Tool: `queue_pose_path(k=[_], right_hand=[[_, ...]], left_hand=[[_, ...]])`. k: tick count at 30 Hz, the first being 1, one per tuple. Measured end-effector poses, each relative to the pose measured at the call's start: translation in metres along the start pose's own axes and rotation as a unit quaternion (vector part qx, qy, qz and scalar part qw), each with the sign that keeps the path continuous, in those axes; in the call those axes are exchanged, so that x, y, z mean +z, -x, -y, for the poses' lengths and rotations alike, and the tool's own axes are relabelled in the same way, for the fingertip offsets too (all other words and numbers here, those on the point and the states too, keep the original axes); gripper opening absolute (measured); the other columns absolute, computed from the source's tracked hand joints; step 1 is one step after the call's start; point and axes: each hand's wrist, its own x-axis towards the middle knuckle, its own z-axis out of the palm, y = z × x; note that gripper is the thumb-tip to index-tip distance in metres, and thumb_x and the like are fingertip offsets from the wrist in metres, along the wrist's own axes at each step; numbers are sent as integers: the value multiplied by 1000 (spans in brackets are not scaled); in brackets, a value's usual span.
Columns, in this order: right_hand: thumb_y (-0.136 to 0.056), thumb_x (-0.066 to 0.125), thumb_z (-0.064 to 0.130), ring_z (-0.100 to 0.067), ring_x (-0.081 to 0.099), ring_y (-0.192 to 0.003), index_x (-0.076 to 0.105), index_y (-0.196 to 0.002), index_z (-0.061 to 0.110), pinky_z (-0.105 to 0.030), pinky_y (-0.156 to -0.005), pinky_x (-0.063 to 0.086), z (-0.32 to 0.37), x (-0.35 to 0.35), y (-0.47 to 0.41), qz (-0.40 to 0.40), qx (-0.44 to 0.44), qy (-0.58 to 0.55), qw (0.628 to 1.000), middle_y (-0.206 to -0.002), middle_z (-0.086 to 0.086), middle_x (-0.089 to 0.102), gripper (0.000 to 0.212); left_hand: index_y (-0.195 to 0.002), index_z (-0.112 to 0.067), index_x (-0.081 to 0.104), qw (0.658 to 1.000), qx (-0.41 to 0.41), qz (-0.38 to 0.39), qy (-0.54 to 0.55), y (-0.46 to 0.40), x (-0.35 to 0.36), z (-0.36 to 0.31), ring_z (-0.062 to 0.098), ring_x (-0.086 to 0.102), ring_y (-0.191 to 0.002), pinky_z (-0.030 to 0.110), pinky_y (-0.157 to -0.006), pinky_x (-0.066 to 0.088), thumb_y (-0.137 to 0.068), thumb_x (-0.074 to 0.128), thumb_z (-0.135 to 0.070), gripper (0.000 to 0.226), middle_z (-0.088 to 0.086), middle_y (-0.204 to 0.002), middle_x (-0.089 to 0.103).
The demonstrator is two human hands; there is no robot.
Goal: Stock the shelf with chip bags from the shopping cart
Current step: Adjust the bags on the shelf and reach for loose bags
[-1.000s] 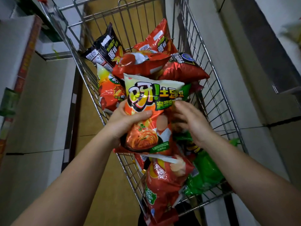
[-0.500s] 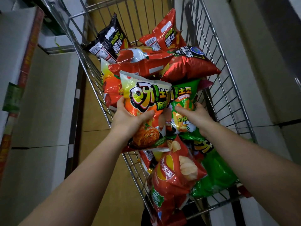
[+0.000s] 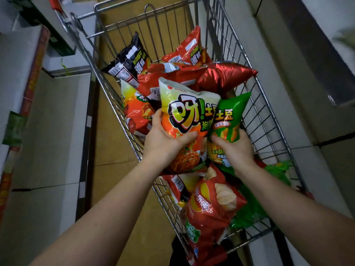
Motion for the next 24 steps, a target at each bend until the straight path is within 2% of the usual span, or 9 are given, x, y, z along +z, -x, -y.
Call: queue_pose_path(k=[3,6,9,12,14,17,22,24], right_hand=[[-70,79,30,-19,57,-86,52,-107,24,-29,-77,45,7,-11,15,-26,-31,23,999,-92,3,58,46],[-70,79,30,-17,54,-85,52,-116,21,-27,-75,40,12,-23,31,-54,-62,42,996,-94,3,57,54],[-70,79,30,-19,60,-86,52,-106,25,-31,-77,47,19,-35,49,-79,-76,11,994,-93,3,63,46],[-69,79,34,-18,63,-91,55,-110,24,-38,-85,51,33,-43,65,-74,-95,-32,992,-97,5,66,49],[-70,78,34,-18,63,-93,54,-107,27,-42,-89,50,48,-52,74,-61,-107,-56,991,-97,7,66,45],[-73,77,30,-17,61,-92,50,-94,34,-41,-90,49,76,-67,90,-52,-141,-82,985,-91,12,61,34],[-74,76,27,-19,61,-97,52,-107,24,-38,-89,49,127,-94,122,-64,-216,-122,967,-97,6,63,41],[-75,75,26,-14,62,-93,52,-109,24,-38,-88,50,147,-108,137,-67,-248,-138,957,-98,5,64,41]], left_hand=[[-146,-25,24,1000,18,4,10,7,-6,-6,15,51,-115,33,-102,40,-68,83,-34,99,-9,-116,49],[-146,-25,26,999,41,7,20,15,-14,-17,11,50,-110,28,-98,39,-68,83,-32,97,-11,-114,49],[-147,-24,25,998,60,17,33,20,-22,-30,16,52,-117,35,-105,40,-65,84,-35,102,-5,-126,53],[-149,-23,21,995,89,22,47,29,-33,-51,21,49,-125,42,-109,38,-65,84,-33,105,0,-138,49],[-149,-22,20,992,112,26,57,37,-43,-68,22,49,-125,44,-108,39,-66,83,-33,105,2,-140,47],[-148,-21,23,985,157,30,70,50,-62,-94,19,52,-118,43,-106,41,-65,81,-32,102,0,-136,49],[-148,-21,26,971,227,-9,78,80,-94,-140,16,53,-116,44,-106,42,-66,83,-30,100,-2,-134,51],[-147,-21,26,961,260,-29,87,93,-107,-158,16,52,-117,43,-106,41,-64,84,-32,101,-4,-133,51]])
